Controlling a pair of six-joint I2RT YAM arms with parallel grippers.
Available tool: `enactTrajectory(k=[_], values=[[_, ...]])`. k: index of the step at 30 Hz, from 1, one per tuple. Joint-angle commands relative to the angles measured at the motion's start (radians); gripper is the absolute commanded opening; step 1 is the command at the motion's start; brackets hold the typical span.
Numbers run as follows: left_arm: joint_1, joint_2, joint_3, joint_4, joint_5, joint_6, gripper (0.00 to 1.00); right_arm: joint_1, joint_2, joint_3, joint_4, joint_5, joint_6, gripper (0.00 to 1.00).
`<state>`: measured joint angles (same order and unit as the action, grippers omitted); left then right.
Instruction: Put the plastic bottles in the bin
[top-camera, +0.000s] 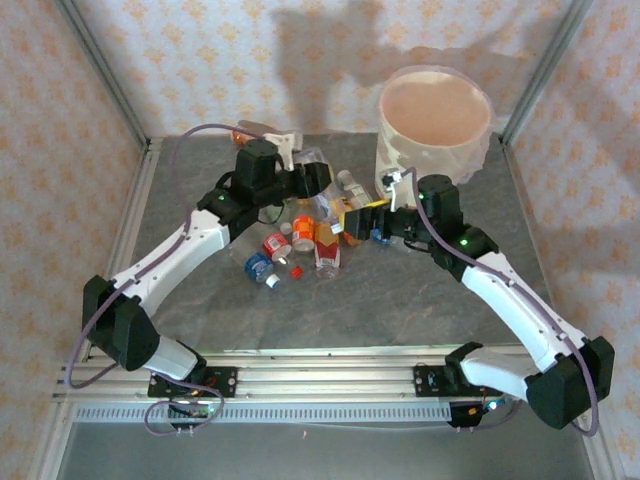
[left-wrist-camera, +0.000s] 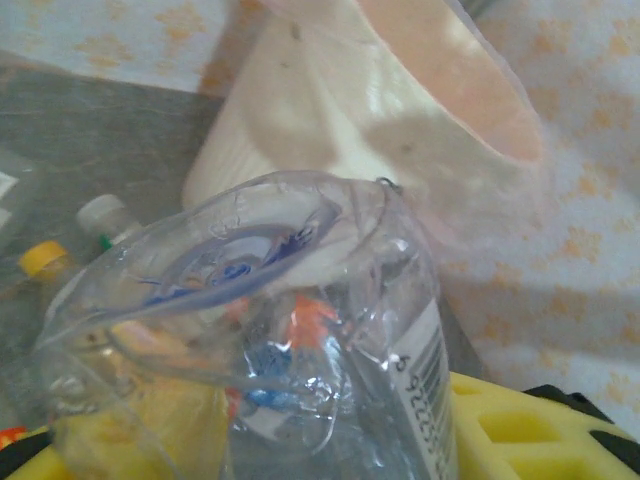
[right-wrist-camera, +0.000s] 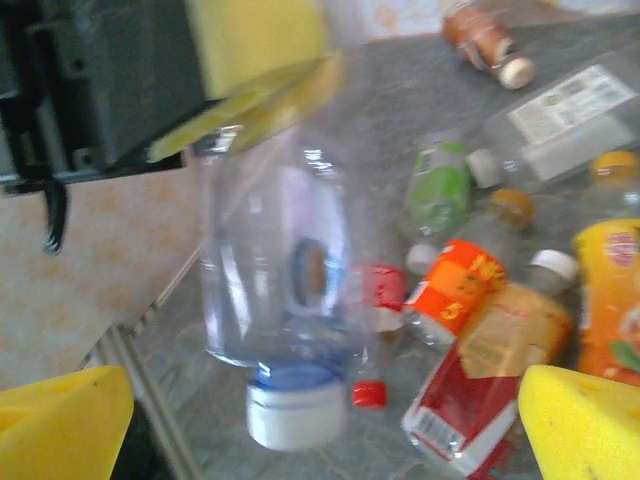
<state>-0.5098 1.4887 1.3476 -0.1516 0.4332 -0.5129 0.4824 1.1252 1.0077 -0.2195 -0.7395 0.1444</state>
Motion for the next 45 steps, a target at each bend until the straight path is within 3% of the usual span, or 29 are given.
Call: enactTrajectory(k=[1, 11, 17, 21, 29, 32, 36, 38, 45], values=[[-0.033, 0.021, 0.061, -0.045, 0.066, 0.085, 0.51, 0.02, 0.021, 0.041, -0.005, -0.097, -0.05, 0.99], [-0.078, 0.053, 0.077, 0.002, 0.095, 0.044, 0.51, 0.03, 0.099, 0.055, 0.073, -0.066, -0.004, 0.98], [-0.086, 0.062, 0.074, 0.006, 0.079, 0.026, 0.51, 0.049, 0.097, 0.042, 0.039, 0.009, -0.056, 0.82], [-0.087, 0.068, 0.07, 0.015, 0.079, 0.017, 0.51, 0.048, 0.108, 0.042, 0.02, 0.027, -0.058, 0.63], [-0.086, 0.067, 0.083, -0.014, 0.065, 0.014, 0.52, 0.049, 0.108, 0.055, 0.005, 0.056, -0.068, 0.38], [-0.086, 0.06, 0.1, -0.056, 0.039, 0.018, 0.59, 0.049, 0.101, 0.058, -0.008, 0.07, -0.081, 0.36], [-0.087, 0.054, 0.137, -0.119, 0.016, 0.024, 0.92, 0.048, 0.098, 0.067, -0.037, 0.105, -0.087, 0.33], [-0.085, 0.039, 0.137, -0.12, 0.004, 0.025, 0.99, 0.048, 0.097, 0.068, -0.048, 0.114, -0.089, 0.33], [-0.069, -0.045, 0.129, -0.131, -0.132, 0.024, 1.0, 0.049, 0.096, 0.067, -0.091, 0.173, -0.095, 0.3]])
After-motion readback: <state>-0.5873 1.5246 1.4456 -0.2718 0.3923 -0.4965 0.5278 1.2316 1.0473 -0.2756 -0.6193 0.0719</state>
